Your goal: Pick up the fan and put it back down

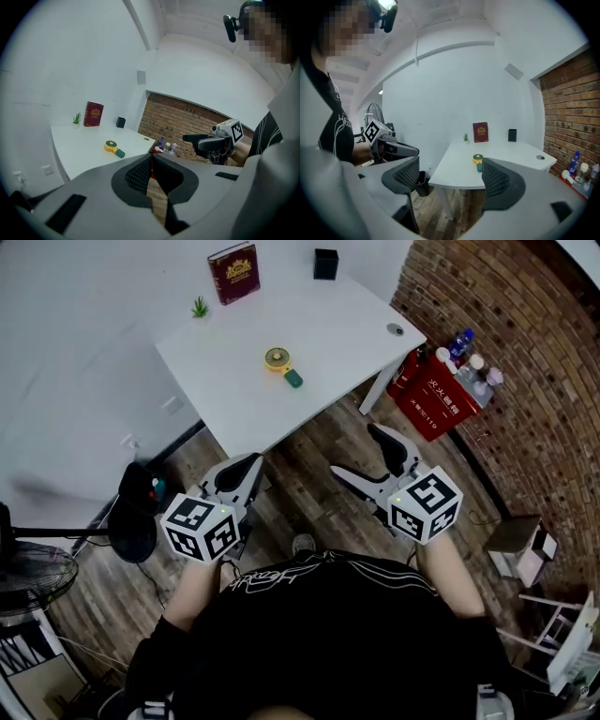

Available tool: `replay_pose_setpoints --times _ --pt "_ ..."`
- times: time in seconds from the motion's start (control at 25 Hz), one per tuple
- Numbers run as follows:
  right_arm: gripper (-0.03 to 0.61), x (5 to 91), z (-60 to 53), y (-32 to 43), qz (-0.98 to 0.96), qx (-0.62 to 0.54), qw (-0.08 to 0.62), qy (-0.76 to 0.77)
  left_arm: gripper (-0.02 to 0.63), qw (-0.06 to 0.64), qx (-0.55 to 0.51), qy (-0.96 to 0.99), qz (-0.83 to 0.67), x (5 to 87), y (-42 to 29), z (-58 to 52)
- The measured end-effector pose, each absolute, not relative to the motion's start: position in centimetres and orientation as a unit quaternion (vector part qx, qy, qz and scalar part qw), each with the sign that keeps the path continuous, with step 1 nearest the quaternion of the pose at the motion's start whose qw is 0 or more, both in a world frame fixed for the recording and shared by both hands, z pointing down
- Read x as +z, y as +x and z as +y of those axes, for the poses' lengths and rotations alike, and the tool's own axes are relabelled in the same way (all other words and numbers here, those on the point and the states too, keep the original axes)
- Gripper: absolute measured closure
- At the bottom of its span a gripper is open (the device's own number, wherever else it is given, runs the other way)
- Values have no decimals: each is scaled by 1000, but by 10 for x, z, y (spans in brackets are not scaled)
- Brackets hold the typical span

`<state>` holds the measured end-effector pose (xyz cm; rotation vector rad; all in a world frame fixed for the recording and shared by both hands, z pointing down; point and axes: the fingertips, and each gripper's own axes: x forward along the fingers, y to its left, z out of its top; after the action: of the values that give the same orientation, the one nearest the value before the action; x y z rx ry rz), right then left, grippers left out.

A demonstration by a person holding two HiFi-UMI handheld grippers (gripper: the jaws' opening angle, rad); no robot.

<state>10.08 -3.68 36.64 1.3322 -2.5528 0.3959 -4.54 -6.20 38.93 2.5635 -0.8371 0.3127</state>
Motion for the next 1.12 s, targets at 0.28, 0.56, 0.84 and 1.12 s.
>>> replay_pose_setpoints --times 0.28,0.56,0.84,1.12 --pt "173 392 -84 104 -871 147 136 449 580 218 122 915 -316 403 -41 -91" --pt "179 416 -141 110 -856 150 164 466 580 229 123 904 -339 413 -45 -114" --pt "186 448 -209 103 -852 146 198 462 580 250 128 882 -378 418 -57 -150" --pt "192 484 -268 88 -852 158 229 443 580 263 132 857 -422 425 -76 -196"
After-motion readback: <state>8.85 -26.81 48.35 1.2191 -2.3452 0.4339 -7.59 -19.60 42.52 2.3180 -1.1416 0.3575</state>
